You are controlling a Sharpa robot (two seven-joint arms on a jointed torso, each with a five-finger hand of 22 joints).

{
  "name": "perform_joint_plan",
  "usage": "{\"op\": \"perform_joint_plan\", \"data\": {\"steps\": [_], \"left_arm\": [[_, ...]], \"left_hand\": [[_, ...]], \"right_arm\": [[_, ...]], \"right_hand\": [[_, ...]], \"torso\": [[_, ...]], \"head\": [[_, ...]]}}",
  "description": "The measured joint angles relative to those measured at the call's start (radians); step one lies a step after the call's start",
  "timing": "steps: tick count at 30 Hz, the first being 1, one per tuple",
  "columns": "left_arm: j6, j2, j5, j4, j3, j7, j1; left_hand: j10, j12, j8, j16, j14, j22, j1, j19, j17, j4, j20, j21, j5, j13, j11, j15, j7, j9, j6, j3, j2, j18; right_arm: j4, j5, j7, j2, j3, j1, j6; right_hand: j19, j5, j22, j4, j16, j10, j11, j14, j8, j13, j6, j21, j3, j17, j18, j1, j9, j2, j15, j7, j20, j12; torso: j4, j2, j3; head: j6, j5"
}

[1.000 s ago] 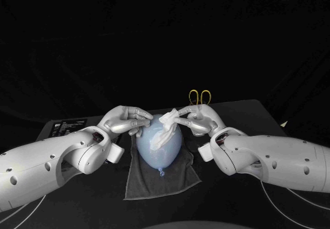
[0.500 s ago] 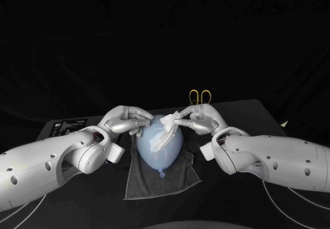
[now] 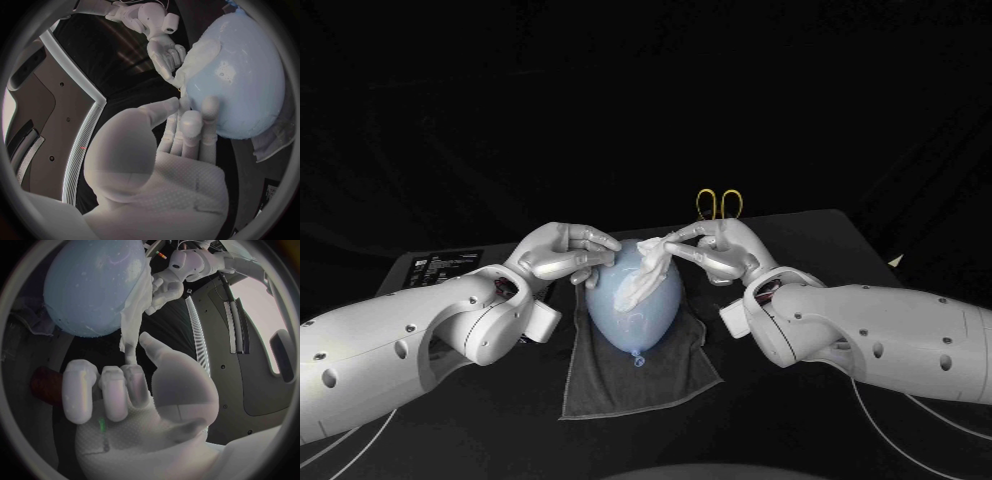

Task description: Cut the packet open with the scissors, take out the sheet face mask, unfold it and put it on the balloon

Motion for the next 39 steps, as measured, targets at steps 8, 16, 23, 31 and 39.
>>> {"op": "perform_joint_plan", "data": {"steps": [8,16,23,31,39], "left_arm": [[0.001,-0.001,0.0,0.0,0.0,0.0,0.0],[0.002,-0.002,0.0,0.0,0.0,0.0,0.0],[0.002,-0.004,0.0,0.0,0.0,0.0,0.0],[0.002,-0.006,0.0,0.001,0.0,0.0,0.0],[0.002,-0.006,0.0,0.001,0.0,0.0,0.0]], "left_hand": [[0.0,0.0,0.0,0.0,0.0,0.002,0.0,0.0,0.0,-0.003,0.0,0.005,0.0,0.0,0.0,0.0,0.0,-0.001,0.0,0.003,0.0,0.0],[0.0,0.0,0.0,0.0,0.0,0.001,0.0,0.0,0.0,-0.003,0.0,0.005,0.0,0.0,0.0,0.0,0.0,-0.001,0.0,0.003,0.0,0.0],[0.0,0.0,0.0,0.0,0.0,0.001,-0.002,0.0,0.0,-0.003,0.0,0.005,-0.001,0.0,0.0,0.0,0.0,-0.001,0.0,0.003,-0.002,-0.001],[0.0,0.0,0.0,0.0,0.0,0.001,0.0,0.0,0.0,-0.003,0.0,0.005,0.003,0.0,0.0,0.0,0.0,-0.001,0.0,0.003,0.0,-0.001],[0.0,-0.002,0.0,0.0,0.0,0.001,0.001,0.0,0.0,-0.003,0.0,0.005,0.004,0.0,0.0,0.0,0.0,-0.001,0.0,0.003,0.001,0.0]], "right_arm": [[0.006,0.001,0.011,-0.005,0.0,0.0,0.043],[0.006,0.003,0.014,-0.005,0.0,0.0,0.078],[0.005,0.027,0.019,-0.004,0.0,0.0,0.084],[0.008,0.053,0.024,-0.004,0.0,0.0,0.07],[0.013,0.057,0.022,-0.005,0.0,0.0,0.02]], "right_hand": [[0.001,0.0,0.0,0.034,0.003,0.002,0.02,-0.002,-0.056,0.0,-0.025,-0.024,-0.046,0.0,0.015,0.0,-0.027,0.0,0.02,0.025,0.022,-0.029],[0.001,0.0,0.0,0.045,0.003,0.002,0.02,-0.002,-0.062,0.0,0.009,-0.021,-0.016,0.0,0.016,0.055,-0.029,0.083,0.02,0.01,0.029,-0.024],[0.0,0.0,-0.001,-0.021,0.003,0.001,0.004,-0.001,-0.034,-0.001,0.062,0.019,0.112,0.001,0.016,0.129,-0.018,0.152,0.008,-0.008,0.029,0.042],[0.001,0.006,-0.001,-0.026,0.0,0.001,-0.022,-0.002,-0.011,0.0,0.075,0.029,0.144,0.001,0.016,0.1,-0.018,0.129,-0.013,-0.014,0.011,0.059],[0.001,0.006,0.0,-0.054,0.003,0.001,-0.031,0.0,0.005,0.0,0.078,0.048,0.165,0.0,0.015,0.09,-0.018,0.099,-0.022,-0.024,0.004,0.06]], "torso": [[-0.0001,0.0,-0.0003],[0.0001,0.0,-0.0003],[0.0004,0.0,-0.0003],[0.0003,0.001,-0.0002],[0.0001,0.0,0.0]], "head": [[0.0,-0.001],[-0.001,-0.001],[-0.001,-0.001],[-0.003,-0.002],[-0.004,-0.003]]}}
